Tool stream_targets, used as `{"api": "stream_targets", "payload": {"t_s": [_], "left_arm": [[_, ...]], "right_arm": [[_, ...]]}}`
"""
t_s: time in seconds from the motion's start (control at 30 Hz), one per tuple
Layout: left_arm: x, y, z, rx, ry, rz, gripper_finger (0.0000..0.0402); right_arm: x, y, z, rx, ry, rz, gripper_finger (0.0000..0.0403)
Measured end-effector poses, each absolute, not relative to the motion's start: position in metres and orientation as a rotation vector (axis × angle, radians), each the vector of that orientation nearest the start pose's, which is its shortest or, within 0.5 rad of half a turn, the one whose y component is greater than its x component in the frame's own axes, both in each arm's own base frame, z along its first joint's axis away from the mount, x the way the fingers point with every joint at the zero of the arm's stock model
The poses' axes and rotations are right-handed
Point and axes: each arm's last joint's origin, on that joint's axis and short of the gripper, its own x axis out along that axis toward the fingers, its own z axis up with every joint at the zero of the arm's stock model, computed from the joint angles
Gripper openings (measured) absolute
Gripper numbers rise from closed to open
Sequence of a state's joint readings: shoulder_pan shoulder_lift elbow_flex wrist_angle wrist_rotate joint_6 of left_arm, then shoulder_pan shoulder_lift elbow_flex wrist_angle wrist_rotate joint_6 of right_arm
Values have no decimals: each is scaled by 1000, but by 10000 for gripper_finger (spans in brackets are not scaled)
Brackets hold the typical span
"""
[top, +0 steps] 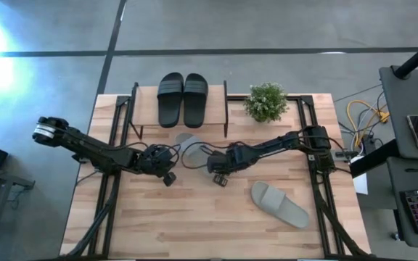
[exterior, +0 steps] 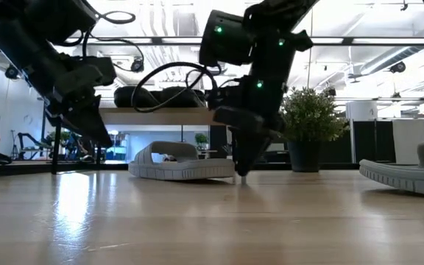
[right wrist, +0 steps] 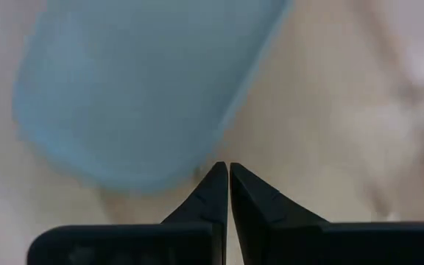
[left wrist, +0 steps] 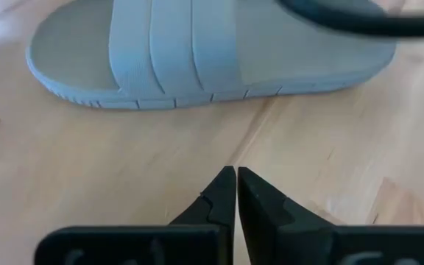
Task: Pick and place slides into the shelf
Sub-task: Put the right grey slipper under the shelf
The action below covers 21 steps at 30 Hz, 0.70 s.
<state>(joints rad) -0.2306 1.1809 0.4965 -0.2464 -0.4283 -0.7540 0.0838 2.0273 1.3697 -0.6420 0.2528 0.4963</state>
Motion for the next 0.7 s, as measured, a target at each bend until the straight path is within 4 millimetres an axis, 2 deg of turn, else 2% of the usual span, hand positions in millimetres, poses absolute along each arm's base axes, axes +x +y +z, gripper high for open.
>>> {"api": "stream_targets", "payload": {"t_s": [0.07,0.17,0.23,0.33,0.43,0.57,0.7], "left_arm": [[200,-35,164,-400,762,495,2],[200,-35,162,-396,771,497,2],[201,-35,162,-396,771,498,2],[200,-35,160,-392,783,499,2],[199,-35,159,-393,786,498,2],[197,-34,158,-382,805,505,2],[195,-34,155,-394,824,528,2]], "right_arm": [[398,20,145,173,1160,-431,8],[411,16,144,186,1094,-272,8],[419,17,143,200,1043,-174,8],[426,22,145,197,1009,-129,8],[426,31,148,199,1007,-92,8],[424,43,162,163,976,-24,8],[418,42,163,134,1013,-136,8]]}}
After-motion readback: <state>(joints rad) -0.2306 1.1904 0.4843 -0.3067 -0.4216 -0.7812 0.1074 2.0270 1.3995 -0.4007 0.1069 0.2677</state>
